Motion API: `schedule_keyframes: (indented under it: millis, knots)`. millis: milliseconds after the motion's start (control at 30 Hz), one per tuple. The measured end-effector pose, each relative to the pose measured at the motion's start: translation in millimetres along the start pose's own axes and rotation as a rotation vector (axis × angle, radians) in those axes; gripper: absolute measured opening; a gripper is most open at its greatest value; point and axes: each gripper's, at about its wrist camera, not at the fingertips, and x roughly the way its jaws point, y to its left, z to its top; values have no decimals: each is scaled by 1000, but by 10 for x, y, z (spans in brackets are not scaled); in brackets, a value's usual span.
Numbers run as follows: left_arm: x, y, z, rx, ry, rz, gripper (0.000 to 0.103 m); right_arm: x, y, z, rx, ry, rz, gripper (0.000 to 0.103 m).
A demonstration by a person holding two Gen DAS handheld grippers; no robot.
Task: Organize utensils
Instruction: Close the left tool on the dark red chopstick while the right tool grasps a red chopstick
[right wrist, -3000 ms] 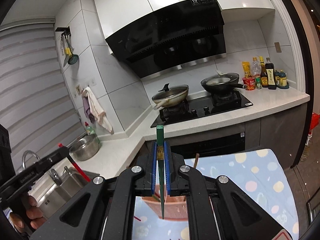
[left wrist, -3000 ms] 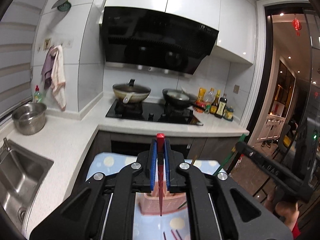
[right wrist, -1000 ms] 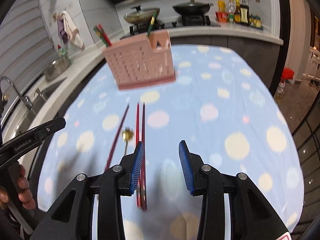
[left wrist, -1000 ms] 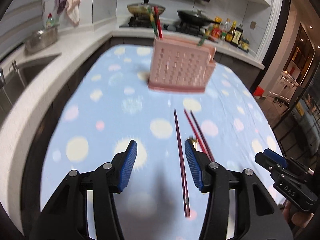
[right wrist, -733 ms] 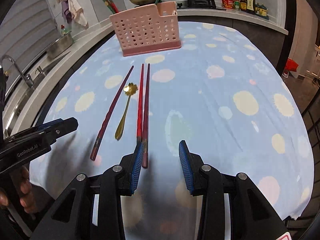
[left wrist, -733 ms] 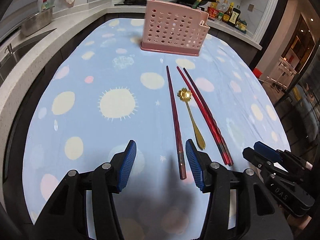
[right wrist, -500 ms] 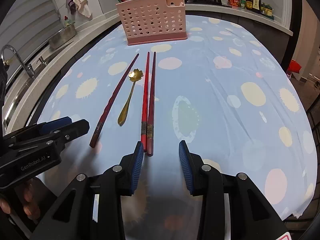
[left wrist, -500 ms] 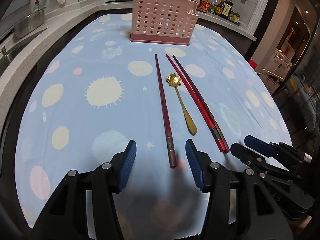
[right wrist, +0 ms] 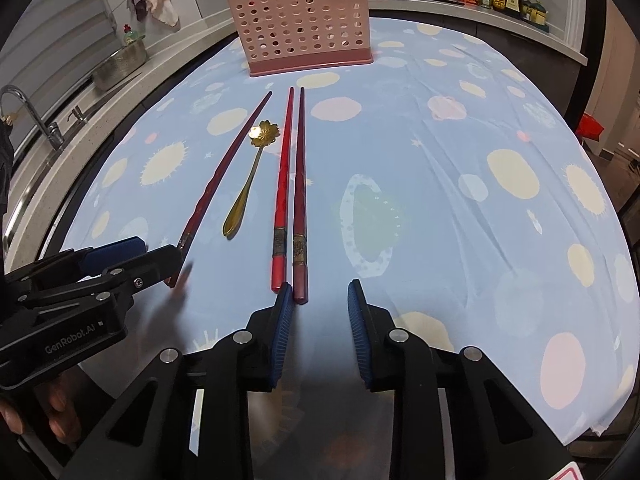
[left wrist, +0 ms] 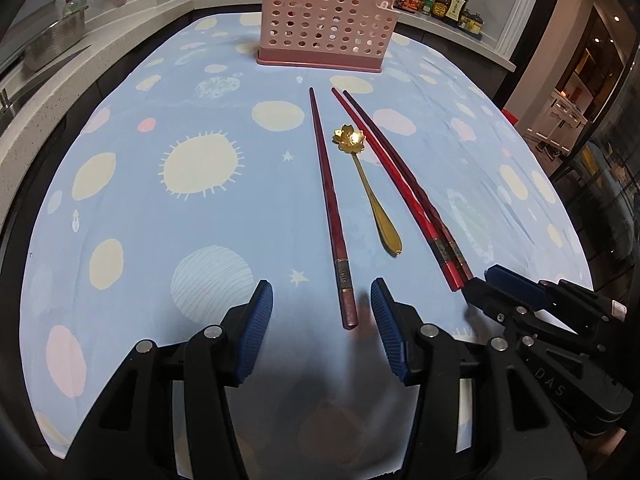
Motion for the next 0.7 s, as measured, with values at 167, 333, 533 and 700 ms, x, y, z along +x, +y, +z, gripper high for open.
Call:
schedule_keyframes:
  millis: [167, 333, 533, 700]
  knots:
    - [20, 40, 1, -19, 5, -5, 48, 14, -39, 27, 17, 0, 0, 20]
    - [41, 24, 5, -11, 3, -6, 48, 58, 18, 79, 9, -5, 5, 21]
    - [74, -14, 22, 14, -17, 22, 38, 134, 76, 160, -1, -16, 9, 21]
    - [100, -37, 47, 26, -20, 9, 23, 166, 104, 185, -8, -24, 9, 17]
